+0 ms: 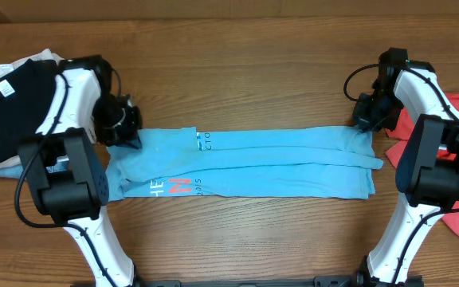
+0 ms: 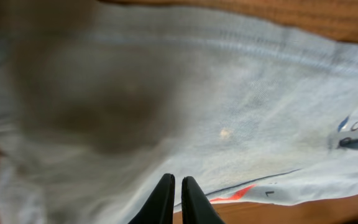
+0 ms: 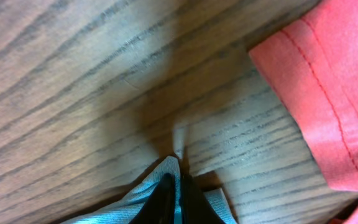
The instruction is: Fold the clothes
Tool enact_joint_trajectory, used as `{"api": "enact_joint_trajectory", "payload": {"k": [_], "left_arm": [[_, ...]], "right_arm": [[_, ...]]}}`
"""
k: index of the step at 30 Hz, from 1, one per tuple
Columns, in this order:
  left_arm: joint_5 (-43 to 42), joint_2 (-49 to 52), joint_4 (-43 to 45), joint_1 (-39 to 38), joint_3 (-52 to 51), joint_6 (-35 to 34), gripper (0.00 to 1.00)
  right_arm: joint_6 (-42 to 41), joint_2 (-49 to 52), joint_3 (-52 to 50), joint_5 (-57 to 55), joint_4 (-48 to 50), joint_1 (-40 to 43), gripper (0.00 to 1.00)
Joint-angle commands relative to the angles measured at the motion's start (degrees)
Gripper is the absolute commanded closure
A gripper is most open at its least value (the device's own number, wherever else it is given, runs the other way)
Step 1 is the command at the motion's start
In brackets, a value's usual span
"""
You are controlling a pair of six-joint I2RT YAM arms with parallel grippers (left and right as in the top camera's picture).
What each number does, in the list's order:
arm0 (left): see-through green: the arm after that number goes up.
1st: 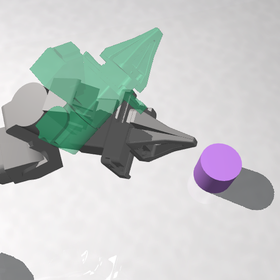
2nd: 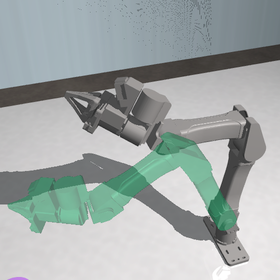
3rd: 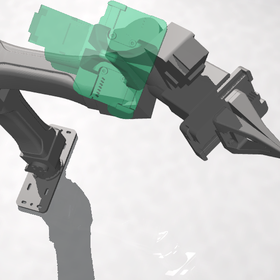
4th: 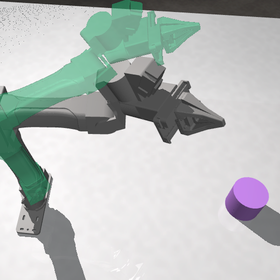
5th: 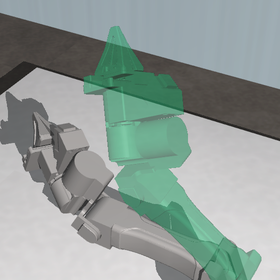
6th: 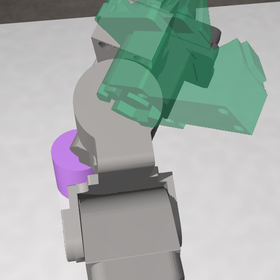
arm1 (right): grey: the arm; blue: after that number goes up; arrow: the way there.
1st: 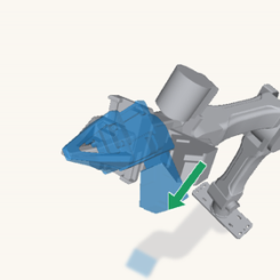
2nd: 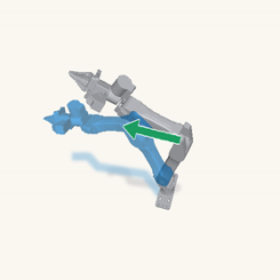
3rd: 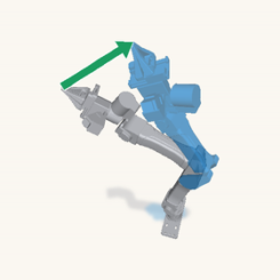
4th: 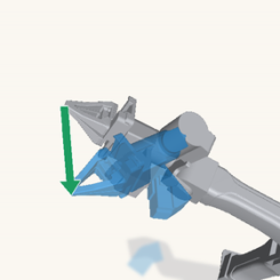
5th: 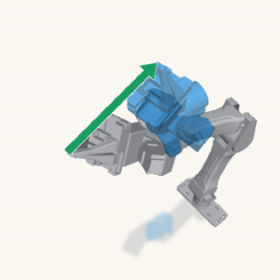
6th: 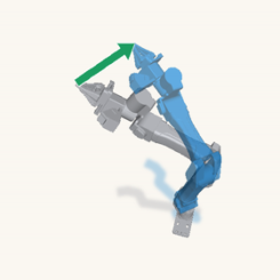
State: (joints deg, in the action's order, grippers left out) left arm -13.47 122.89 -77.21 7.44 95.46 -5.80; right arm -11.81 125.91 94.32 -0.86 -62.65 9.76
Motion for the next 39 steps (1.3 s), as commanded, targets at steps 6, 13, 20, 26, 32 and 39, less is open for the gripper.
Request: {"api": "enact_joint_trajectory", "payload": {"k": [6,13,20,26,32,39], "left_arm": [[2.6,-2.0,1.1,0.0,-11.7,-1.6,0.91],[12.4,-2.0,4.6,0.3,-19.8,-5.1,0.91],[21.0,-2.0,7.7,2.2,-20.3,-12.2,0.93],[22.9,-2.0,11.0,3.8,-20.3,-14.0,0.91],[22.9,-2.0,13.1,3.9,-20.3,-13.9,0.9],[22.4,-2.1,12.5,3.9,-19.1,-13.8,0.91]], "right_arm": [[0.0,-0.3,-0.2,-1.7,-0.7,0.5,0.92],[0.0,-0.3,-0.2,-1.7,-0.8,0.5,0.92],[0.0,-0.3,-0.2,-2.1,-0.8,0.8,0.92],[-2.0,-0.3,-0.2,-3.5,-0.7,2.3,0.92],[0.2,-0.3,-0.2,-3.2,-0.9,3.3,0.83],[4.9,-0.3,1.8,3.5,-4.2,5.3,0.7]]}}
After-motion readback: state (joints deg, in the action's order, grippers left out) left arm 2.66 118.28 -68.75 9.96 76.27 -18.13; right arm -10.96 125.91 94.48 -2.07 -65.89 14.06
